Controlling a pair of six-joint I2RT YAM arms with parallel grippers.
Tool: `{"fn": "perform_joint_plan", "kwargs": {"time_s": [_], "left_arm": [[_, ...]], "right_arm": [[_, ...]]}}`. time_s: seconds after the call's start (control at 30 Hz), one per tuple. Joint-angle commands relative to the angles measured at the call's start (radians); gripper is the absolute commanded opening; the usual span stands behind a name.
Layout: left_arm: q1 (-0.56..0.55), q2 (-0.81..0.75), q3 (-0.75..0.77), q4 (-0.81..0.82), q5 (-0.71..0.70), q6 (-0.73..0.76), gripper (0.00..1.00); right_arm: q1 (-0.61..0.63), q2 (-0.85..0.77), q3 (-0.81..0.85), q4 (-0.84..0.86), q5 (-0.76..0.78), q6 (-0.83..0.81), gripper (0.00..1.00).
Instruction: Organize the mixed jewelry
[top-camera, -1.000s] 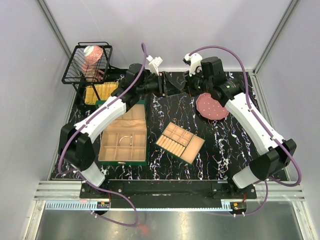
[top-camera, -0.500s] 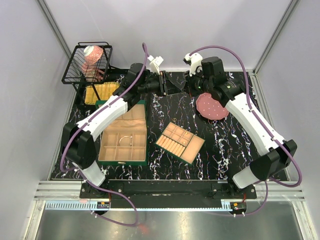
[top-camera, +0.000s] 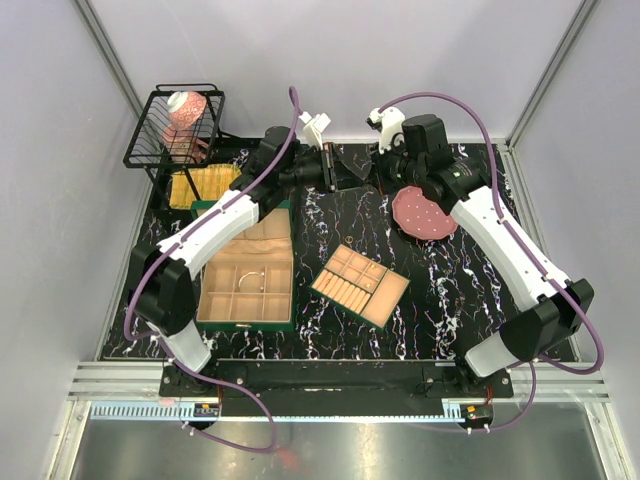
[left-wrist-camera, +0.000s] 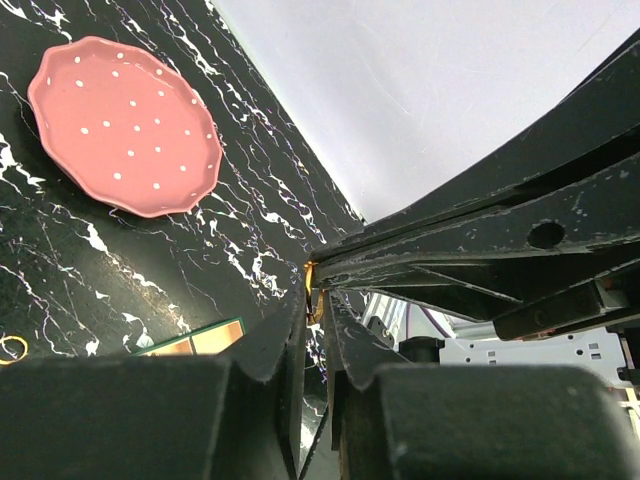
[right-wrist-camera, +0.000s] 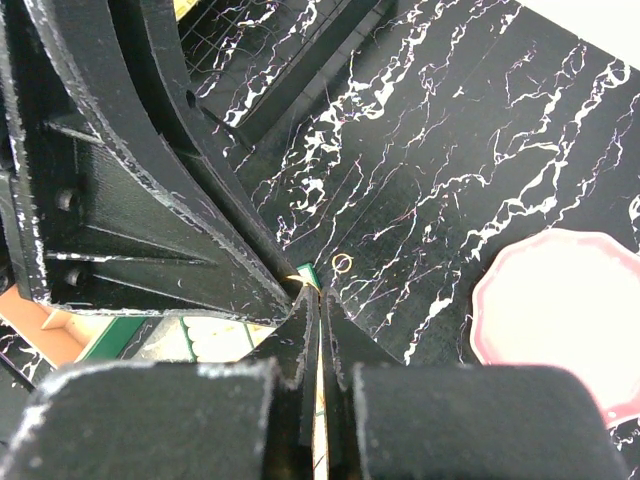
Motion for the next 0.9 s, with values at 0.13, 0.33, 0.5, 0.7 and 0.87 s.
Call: {"fn": "perform_joint_plan", "kwargs": {"time_s": [0.13, 0.33, 0.5, 0.7, 0.87], "left_arm": [[-0.012, 0.011, 0.051, 0.066, 0.031, -0.016, 0.05], [-0.012, 0.001, 0.037, 0.063, 0.031, -0.006, 0.0], [-0.01, -0.013, 0.014, 0.055, 0.031, 0.027, 0.0], [0.002, -0.031, 0.008, 0.031, 0.059, 0.093, 0.0], [0.016, -0.042, 0.017, 0.031, 0.103, 0.128, 0.0]], "right_arm": [[0.008, -0.04, -0.008, 0.042, -0.009, 0.011, 0.0], [0.008, -0.048, -0.009, 0.044, 0.008, 0.006, 0.0], [0.008, -0.062, -0.014, 0.036, 0.011, -0.008, 0.04], [0.006, -0.115, -0.014, 0.018, -0.003, -0.035, 0.26], [0.006, -0.15, -0.009, -0.002, -0.026, -0.054, 0.38]]}}
